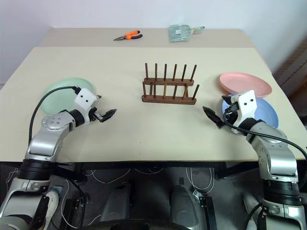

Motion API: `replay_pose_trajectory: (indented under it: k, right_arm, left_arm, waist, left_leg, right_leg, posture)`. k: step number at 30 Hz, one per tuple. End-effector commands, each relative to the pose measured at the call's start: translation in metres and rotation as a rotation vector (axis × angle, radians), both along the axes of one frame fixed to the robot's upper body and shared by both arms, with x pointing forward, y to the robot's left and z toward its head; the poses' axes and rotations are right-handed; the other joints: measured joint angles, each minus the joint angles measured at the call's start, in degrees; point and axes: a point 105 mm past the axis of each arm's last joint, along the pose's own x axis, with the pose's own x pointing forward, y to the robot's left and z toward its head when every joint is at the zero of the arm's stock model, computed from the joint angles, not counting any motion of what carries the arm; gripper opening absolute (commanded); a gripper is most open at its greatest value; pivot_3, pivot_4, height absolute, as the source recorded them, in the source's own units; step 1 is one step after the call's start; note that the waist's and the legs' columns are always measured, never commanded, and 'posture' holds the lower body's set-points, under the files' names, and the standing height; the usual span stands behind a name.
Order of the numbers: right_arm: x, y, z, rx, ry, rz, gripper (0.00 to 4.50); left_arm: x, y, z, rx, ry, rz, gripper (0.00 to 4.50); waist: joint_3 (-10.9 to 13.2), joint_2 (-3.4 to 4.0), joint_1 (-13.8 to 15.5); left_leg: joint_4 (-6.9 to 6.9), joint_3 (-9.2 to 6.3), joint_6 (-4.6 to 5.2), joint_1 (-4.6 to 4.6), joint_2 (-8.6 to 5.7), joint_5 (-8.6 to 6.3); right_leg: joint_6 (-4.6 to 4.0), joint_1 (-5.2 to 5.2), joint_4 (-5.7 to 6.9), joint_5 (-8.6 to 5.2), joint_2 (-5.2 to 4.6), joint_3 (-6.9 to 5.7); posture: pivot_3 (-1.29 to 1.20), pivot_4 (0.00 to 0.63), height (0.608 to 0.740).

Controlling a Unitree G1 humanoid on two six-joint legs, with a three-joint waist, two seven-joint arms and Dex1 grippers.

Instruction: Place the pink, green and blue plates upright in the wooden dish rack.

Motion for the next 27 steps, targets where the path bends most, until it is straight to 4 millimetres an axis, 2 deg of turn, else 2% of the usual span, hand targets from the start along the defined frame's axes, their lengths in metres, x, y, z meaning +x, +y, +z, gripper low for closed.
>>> replay_pose_trajectory:
  k: [1, 6, 12, 15, 18, 21, 24, 27]
  right_arm:
    - [0.001, 0.008, 0.015, -0.007, -0.066, 0.02, 4.5]
    - [0.001, 0.011, 0.011, 0.003, -0.044, 0.038, 4.5]
    - [0.0, 0.029, 0.016, -0.005, -0.077, 0.059, 4.5]
    - [-0.003, 0.038, 0.015, -0.003, -0.087, 0.062, 4.5]
    - [-0.008, 0.042, 0.015, 0.01, -0.097, 0.051, 4.5]
    - [-0.016, 0.048, 0.011, 0.017, -0.096, 0.032, 4.5]
    - [-0.027, 0.044, 0.011, 0.016, -0.103, -0.006, 4.5]
    - [-0.037, 0.041, 0.009, 0.013, -0.098, -0.045, 4.5]
  left_arm:
    - [0.002, -0.001, 0.007, 0.003, -0.032, 0.002, 4.45]
    - [0.002, -0.012, -0.003, -0.005, 0.005, -0.049, 4.45]
    - [0.014, -0.049, -0.015, 0.07, 0.059, -0.263, 4.45]
    - [0.03, -0.071, -0.018, 0.082, 0.069, -0.347, 4.45]
    - [0.044, -0.091, -0.019, 0.068, 0.086, -0.404, 4.45]
    - [0.053, -0.101, -0.025, 0.084, 0.107, -0.421, 4.45]
    - [0.056, -0.124, -0.026, 0.081, 0.132, -0.467, 4.45]
    - [0.055, -0.139, -0.028, 0.051, 0.154, -0.495, 4.45]
  waist:
    - [0.0, 0.0, 0.0]
    - [0.0, 0.0, 0.09]
    - [-0.01, 0.01, 0.26]
    - [-0.01, 0.0, 0.6]
    - [-0.01, 0.0, 1.15]
    - [-0.01, 0.0, 1.45]
    - [-0.02, -0.01, 1.74]
    - [-0.02, -0.02, 1.74]
  left_leg:
    - [0.0, 0.0, 0.0, 0.0, 0.0, 0.0]
    - [0.0, 0.0, 0.0, 0.0, 0.0, 0.0]
    - [0.04, -0.01, 0.0, 0.0, -0.01, 0.0]
    - [0.05, -0.01, 0.0, 0.0, -0.02, 0.0]
    - [0.08, -0.02, 0.01, -0.03, -0.03, 0.0]
    - [0.06, -0.02, 0.03, -0.07, -0.04, -0.01]
    - [0.03, -0.05, 0.02, -0.07, -0.05, -0.01]
    - [0.12, -0.05, 0.03, -0.08, -0.09, -0.01]
  right_leg:
    - [0.0, 0.0, 0.0, 0.0, 0.0, 0.0]
    - [0.0, 0.01, 0.0, 0.0, 0.0, 0.0]
    - [0.0, 0.02, 0.01, 0.0, 0.01, -0.01]
    - [0.01, 0.04, 0.0, 0.0, 0.01, -0.01]
    - [0.01, 0.03, -0.01, 0.0, 0.01, -0.02]
    - [0.03, -0.01, -0.01, -0.01, 0.01, -0.02]
    - [0.07, 0.01, 0.0, -0.03, 0.01, -0.05]
    - [0.06, 0.06, -0.03, -0.03, -0.01, -0.03]
  posture:
    - [0.0, 0.15, 0.74]
    - [0.0, 0.15, 0.74]
    - [0.0, 0.15, 0.74]
    - [0.0, 0.15, 0.74]
    - [0.0, 0.15, 0.74]
    - [0.0, 0.15, 0.74]
    - [0.0, 0.15, 0.74]
    - [0.0, 0.15, 0.74]
